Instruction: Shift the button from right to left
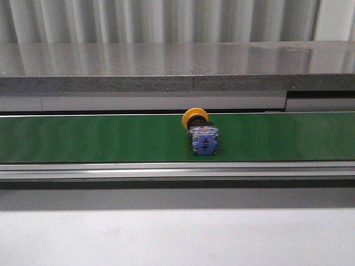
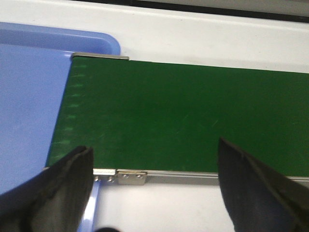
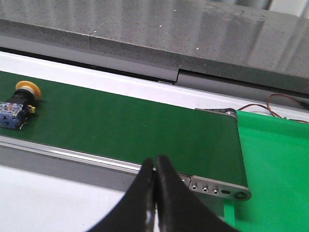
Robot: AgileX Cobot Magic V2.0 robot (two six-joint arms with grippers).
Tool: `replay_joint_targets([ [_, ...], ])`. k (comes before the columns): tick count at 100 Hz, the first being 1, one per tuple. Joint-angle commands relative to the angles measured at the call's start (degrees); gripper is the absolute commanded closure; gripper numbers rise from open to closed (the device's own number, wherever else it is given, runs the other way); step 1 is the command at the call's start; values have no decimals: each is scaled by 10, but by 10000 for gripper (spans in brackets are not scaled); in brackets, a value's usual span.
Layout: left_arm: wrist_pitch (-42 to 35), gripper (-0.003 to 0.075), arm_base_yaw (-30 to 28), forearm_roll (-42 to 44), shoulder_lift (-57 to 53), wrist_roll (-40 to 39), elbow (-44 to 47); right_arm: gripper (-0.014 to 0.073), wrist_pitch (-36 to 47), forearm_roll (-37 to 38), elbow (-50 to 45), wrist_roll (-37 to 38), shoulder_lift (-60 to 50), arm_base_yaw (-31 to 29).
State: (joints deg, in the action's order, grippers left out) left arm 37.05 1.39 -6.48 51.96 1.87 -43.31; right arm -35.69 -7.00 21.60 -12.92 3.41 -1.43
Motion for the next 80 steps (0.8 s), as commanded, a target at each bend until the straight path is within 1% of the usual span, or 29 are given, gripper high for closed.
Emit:
replay_joint_targets([
  [1,-30,199,35,-13,34,-7,-48,660,46,-4,13,-4,8,1],
  [9,-29,202,63,-13,71,-13,-73,660,46,-4,13,-4,8,1],
  [18,-23,203,96,-6,113,-37,-105,660,46,-4,13,-4,8,1],
  [35,15,204,158,32,195,-84,-176,660,46,-4,13,-4,8,1],
  [52,101,205,214,65,284,-114,-272,660,46,-4,13,-4,8,1],
  [61,146,205,236,65,327,-125,-326,660,46,-4,13,-4,8,1],
  [71,178,205,258,73,369,-153,-378,660,46,-4,13,-4,8,1],
  [80,201,205,276,77,402,-162,-415,660,46,-4,13,-4,8,1],
])
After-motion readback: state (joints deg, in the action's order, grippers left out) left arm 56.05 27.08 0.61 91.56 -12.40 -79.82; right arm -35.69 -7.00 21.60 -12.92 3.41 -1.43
